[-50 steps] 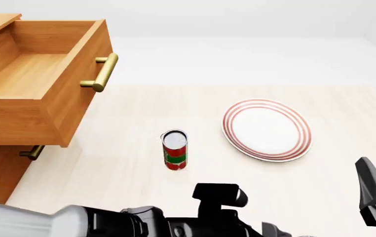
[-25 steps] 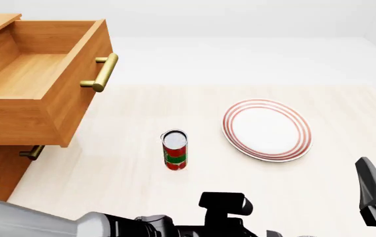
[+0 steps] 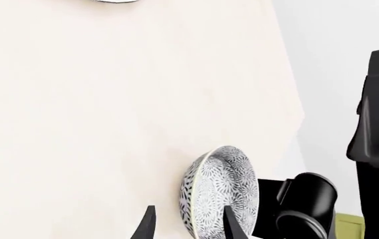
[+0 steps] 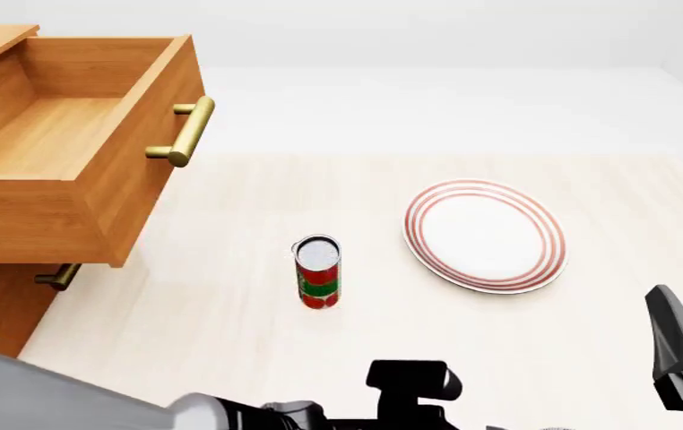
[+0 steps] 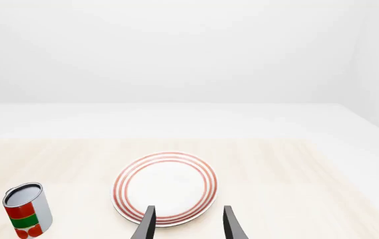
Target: Put the bowl in the top drawer of the cabinet.
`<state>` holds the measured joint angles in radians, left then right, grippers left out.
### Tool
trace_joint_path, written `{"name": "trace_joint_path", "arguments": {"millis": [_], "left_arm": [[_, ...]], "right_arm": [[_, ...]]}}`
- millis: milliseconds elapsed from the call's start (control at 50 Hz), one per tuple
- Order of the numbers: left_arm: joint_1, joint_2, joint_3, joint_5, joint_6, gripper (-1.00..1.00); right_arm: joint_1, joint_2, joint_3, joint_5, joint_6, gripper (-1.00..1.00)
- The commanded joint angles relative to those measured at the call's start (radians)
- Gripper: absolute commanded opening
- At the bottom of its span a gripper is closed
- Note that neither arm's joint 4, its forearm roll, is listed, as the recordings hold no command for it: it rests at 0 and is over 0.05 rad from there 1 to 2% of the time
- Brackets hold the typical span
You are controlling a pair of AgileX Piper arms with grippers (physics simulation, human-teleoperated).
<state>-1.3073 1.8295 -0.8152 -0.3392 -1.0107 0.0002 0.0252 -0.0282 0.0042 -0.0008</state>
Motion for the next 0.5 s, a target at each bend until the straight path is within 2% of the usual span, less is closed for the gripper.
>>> {"name": "trace_joint_path", "arguments": {"millis": [20, 500], "left_arm": [[-0.002, 0.028, 0.005, -0.026, -0.023, 1.0], [-0.02, 0.111, -0.014, -0.06, -0.073, 1.0]], "right_arm": [[0.0, 0.0, 0.0, 0.0, 0.0, 1.0], [0.0, 0.0, 0.0, 0.0, 0.0, 1.0]]}}
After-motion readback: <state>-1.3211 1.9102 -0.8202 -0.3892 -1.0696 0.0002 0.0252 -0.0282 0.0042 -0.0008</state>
